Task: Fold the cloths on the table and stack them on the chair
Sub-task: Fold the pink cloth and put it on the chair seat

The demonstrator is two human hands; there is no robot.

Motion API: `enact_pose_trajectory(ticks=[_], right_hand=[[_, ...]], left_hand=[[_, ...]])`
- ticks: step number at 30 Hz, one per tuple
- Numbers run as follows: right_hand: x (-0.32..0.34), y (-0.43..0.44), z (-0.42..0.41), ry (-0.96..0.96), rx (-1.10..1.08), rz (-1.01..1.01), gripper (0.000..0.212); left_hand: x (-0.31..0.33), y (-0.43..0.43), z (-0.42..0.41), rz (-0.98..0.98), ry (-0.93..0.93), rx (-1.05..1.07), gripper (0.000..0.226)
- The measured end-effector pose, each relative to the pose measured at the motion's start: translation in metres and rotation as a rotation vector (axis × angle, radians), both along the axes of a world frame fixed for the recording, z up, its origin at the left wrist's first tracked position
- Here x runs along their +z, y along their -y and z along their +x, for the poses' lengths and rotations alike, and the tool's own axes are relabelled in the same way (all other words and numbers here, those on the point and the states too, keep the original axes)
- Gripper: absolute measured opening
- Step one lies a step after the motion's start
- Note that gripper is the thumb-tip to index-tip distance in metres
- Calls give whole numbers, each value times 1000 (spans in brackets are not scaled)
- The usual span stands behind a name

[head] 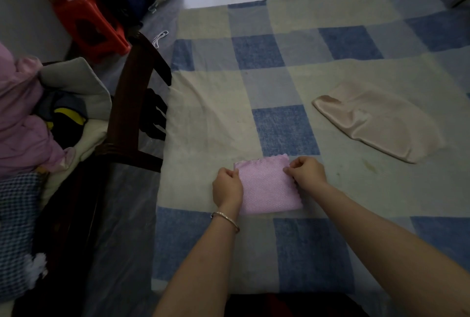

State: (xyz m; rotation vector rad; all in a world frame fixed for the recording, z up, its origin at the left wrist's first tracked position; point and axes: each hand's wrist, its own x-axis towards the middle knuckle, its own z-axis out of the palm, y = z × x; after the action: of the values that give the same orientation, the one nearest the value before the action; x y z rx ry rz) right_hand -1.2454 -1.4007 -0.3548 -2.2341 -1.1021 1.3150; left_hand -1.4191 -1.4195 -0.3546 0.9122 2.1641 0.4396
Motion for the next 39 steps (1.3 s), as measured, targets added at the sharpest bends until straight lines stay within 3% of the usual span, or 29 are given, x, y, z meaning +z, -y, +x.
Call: enact_pose_trajectory(ticks=[6, 10, 14, 21, 26, 33, 36, 39], right_hand=[[0, 5, 1, 63, -3, 47, 19], [5, 12, 2, 174, 39, -2, 16], [8, 14, -4, 198, 70, -117, 31], [9, 12, -7, 154, 142, -233, 45], [12, 16, -4, 77, 171, -141, 16], [23, 13, 0, -49, 176, 62, 21], [28, 11, 1, -91, 172, 120, 10], [32, 13, 7, -121, 162, 144, 24]], left_hand=[[6, 1, 0, 31, 28, 58, 23], [10, 0, -1, -83, 2, 36, 32], [17, 0, 0, -214, 19, -74, 49], [15, 3, 1, -302, 46, -199, 47], [15, 4, 3, -203, 85, -187, 37], [19, 5, 10, -26, 163, -81, 33], [24, 4, 11, 35, 149, -58, 32], [28, 5, 15, 96, 145, -29, 29]])
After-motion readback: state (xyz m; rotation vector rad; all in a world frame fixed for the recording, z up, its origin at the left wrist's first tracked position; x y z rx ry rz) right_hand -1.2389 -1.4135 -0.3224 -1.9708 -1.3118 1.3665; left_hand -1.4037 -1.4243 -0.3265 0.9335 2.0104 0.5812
